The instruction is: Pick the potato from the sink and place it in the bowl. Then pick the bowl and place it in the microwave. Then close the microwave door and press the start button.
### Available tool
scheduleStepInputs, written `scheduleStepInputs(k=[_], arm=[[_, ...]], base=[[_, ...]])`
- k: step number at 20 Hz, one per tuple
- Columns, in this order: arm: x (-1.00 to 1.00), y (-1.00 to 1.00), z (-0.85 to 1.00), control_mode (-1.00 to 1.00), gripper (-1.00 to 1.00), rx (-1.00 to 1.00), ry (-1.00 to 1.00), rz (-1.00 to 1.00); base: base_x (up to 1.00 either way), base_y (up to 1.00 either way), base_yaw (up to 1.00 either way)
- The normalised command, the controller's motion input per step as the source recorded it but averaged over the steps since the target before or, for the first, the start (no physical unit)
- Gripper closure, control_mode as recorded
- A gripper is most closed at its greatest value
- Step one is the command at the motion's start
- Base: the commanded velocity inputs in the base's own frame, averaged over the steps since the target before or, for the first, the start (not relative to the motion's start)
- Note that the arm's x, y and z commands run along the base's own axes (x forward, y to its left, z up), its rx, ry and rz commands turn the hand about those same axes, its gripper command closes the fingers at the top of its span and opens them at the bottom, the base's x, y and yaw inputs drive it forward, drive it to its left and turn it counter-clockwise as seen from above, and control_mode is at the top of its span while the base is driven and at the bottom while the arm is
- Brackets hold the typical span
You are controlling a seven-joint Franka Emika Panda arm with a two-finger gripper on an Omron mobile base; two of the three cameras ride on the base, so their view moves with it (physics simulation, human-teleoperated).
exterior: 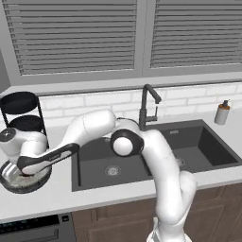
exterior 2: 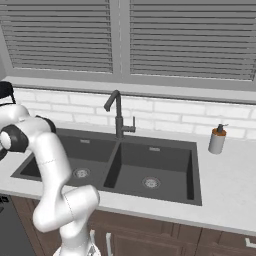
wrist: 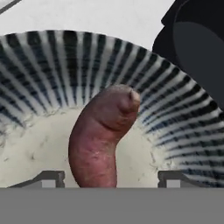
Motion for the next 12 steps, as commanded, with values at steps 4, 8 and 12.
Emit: scheduleStepInputs(k=[4,8,12], arm=[[-0.35,-0.68,0.3,-1.0,-1.0,0.15,-0.03,0.0],[-0.7,-0.84,0.52,-1.0,-1.0,0.19,-0.02,0.0],[-0.85,-0.89,0.4,-1.0,-1.0,0.23,0.0,-0.03]], base=[[0.0,0.0,0.0],[0.0,0.0,0.0],[0.0,0.0,0.0]])
